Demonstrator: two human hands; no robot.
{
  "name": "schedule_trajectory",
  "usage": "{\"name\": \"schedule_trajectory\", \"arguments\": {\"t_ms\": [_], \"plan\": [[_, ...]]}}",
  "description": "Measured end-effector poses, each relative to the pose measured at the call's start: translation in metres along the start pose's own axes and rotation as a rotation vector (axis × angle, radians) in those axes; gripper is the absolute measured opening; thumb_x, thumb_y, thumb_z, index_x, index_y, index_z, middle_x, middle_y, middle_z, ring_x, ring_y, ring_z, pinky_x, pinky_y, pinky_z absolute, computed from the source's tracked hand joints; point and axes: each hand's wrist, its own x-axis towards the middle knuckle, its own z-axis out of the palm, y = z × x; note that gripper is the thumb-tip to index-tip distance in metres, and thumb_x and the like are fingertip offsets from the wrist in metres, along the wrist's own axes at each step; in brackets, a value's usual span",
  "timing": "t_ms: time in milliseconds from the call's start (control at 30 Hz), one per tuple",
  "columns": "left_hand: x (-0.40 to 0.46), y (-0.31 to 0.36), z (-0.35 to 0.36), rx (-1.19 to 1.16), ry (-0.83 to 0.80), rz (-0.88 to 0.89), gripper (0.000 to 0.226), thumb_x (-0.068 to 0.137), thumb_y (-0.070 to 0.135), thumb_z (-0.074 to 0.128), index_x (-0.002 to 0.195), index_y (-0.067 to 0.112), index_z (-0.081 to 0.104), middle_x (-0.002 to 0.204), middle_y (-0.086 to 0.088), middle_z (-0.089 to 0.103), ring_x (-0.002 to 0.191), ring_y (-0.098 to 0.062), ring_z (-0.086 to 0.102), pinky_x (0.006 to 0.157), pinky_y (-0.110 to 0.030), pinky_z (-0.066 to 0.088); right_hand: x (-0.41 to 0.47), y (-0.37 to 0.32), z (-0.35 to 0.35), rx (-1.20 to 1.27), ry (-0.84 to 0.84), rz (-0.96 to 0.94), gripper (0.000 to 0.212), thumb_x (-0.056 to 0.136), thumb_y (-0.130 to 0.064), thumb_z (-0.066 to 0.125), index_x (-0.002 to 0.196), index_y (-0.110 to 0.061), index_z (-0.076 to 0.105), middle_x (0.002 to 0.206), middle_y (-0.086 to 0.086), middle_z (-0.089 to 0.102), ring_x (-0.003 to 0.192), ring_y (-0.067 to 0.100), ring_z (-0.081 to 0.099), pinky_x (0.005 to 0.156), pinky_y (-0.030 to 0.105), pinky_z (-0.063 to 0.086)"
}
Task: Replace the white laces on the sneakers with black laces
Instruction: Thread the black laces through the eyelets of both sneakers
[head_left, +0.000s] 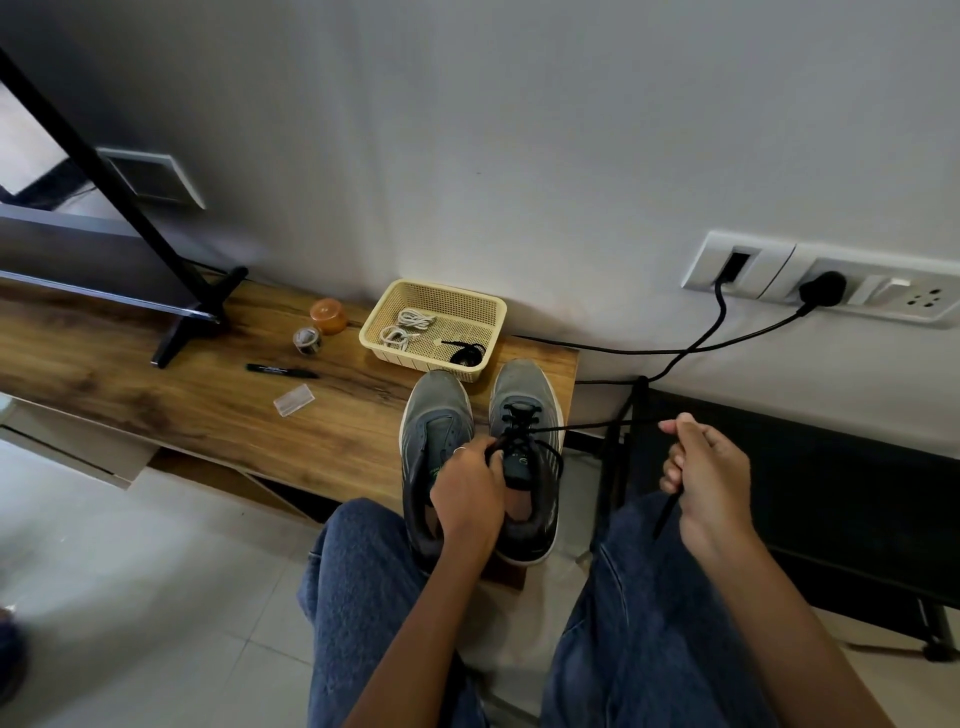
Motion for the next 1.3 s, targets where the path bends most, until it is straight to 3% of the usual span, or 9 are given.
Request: {"name": "schedule_trajectory", "arguments": {"t_ms": [100, 233, 467, 767, 933, 1033, 1133, 1200, 1300], "plan": [[-0.002, -0.003, 0.002, -0.018, 0.028, 0.032, 0.024, 0.097, 0.029, 0.052, 0.119, 0.026, 0.063, 0.11, 0.003, 0.066, 0.096, -0.018, 0.063, 0.073, -0.03, 0.048, 0.003, -0.002, -0.003, 0.021, 0.005, 0.011, 0.022, 0.1, -0.021, 0.047, 0.087, -0.012, 0.062, 0.06, -0.001, 0.035, 0.048, 0.008, 0.033, 0.042, 0.019, 0.029], [-0.008, -0.008, 0.008, -0.019, 0.074, 0.158, 0.024, 0.092, 0.02, 0.06, 0.115, 0.02, 0.066, 0.108, 0.002, 0.067, 0.096, -0.017, 0.063, 0.074, -0.03, 0.05, 0.002, -0.01, -0.003, 0.099, -0.117, -0.018, 0.023, 0.102, -0.012, 0.039, 0.107, -0.011, 0.062, 0.063, 0.0, 0.038, 0.053, 0.009, 0.034, 0.046, 0.021, 0.028], [-0.009, -0.013, 0.018, 0.066, 0.147, 0.293, 0.02, 0.078, 0.007, 0.075, 0.097, 0.013, 0.072, 0.087, -0.003, 0.068, 0.074, -0.02, 0.066, 0.055, -0.032, 0.055, -0.008, -0.023, 0.001, 0.163, -0.392, -0.047, 0.04, 0.1, -0.001, 0.033, 0.131, -0.018, 0.051, 0.091, 0.004, 0.063, 0.064, 0.008, 0.055, 0.058, 0.022, 0.041], [-0.009, -0.017, 0.023, 0.125, 0.164, 0.408, 0.025, 0.066, -0.002, 0.082, 0.087, 0.008, 0.073, 0.075, -0.005, 0.065, 0.065, -0.02, 0.063, 0.05, -0.03, 0.053, -0.009, -0.027, 0.0, 0.254, -0.444, 0.021, 0.049, 0.098, 0.003, 0.036, 0.143, -0.015, 0.039, 0.11, 0.011, 0.068, 0.077, 0.017, 0.069, 0.066, 0.022, 0.057], [-0.011, -0.006, 0.015, 0.036, 0.16, 0.296, 0.025, 0.08, 0.013, 0.074, 0.104, 0.015, 0.068, 0.093, -0.003, 0.066, 0.083, -0.022, 0.062, 0.066, -0.034, 0.05, -0.018, -0.031, 0.004, -0.02, -0.473, -0.048, 0.033, 0.095, -0.004, 0.049, 0.127, -0.008, 0.054, 0.1, 0.009, 0.073, 0.082, 0.026, 0.072, 0.068, 0.024, 0.059], [-0.028, 0.015, -0.006, -0.284, 0.177, 0.293, 0.028, 0.094, 0.028, 0.049, 0.121, 0.022, 0.057, 0.111, 0.009, 0.059, 0.101, -0.01, 0.053, 0.085, -0.027, 0.041, -0.026, -0.026, 0.011, -0.337, -0.585, -0.054, 0.023, 0.095, -0.005, 0.051, 0.116, -0.003, 0.061, 0.094, 0.007, 0.072, 0.067, 0.021, 0.071, 0.056, 0.021, 0.055], [-0.054, 0.033, -0.029, -0.466, 0.179, 0.436, 0.033, 0.098, 0.03, 0.037, 0.125, 0.021, 0.054, 0.116, 0.019, 0.053, 0.11, 0.002, 0.048, 0.095, -0.019, 0.035, -0.035, -0.018, 0.02, -0.72, -0.739, -0.139, 0.015, 0.097, -0.012, 0.051, 0.098, -0.019, 0.064, 0.082, 0.002, 0.067, 0.051, 0.007, 0.061, 0.048, 0.018, 0.047], [-0.062, 0.032, -0.031, -0.444, 0.048, 0.571, 0.036, 0.101, 0.035, 0.033, 0.123, 0.019, 0.056, 0.115, 0.013, 0.059, 0.11, 0.0, 0.052, 0.097, -0.024, 0.039, -0.039, -0.014, 0.025, -0.895, -0.785, -0.222, 0.028, 0.097, -0.012, 0.051, 0.077, -0.032, 0.058, 0.074, -0.007, 0.061, 0.053, 0.002, 0.055, 0.052, 0.014, 0.041], [-0.06, 0.016, -0.025, -0.466, -0.198, 0.463, 0.05, 0.1, 0.051, 0.023, 0.11, 0.021, 0.062, 0.098, 0.007, 0.065, 0.09, -0.005, 0.06, 0.077, -0.035, 0.05, -0.043, -0.007, 0.027, -0.95, -0.827, -0.252, 0.036, 0.094, -0.01, 0.053, 0.068, -0.034, 0.058, 0.073, -0.01, 0.061, 0.054, -0.003, 0.055, 0.052, 0.01, 0.04]]}}
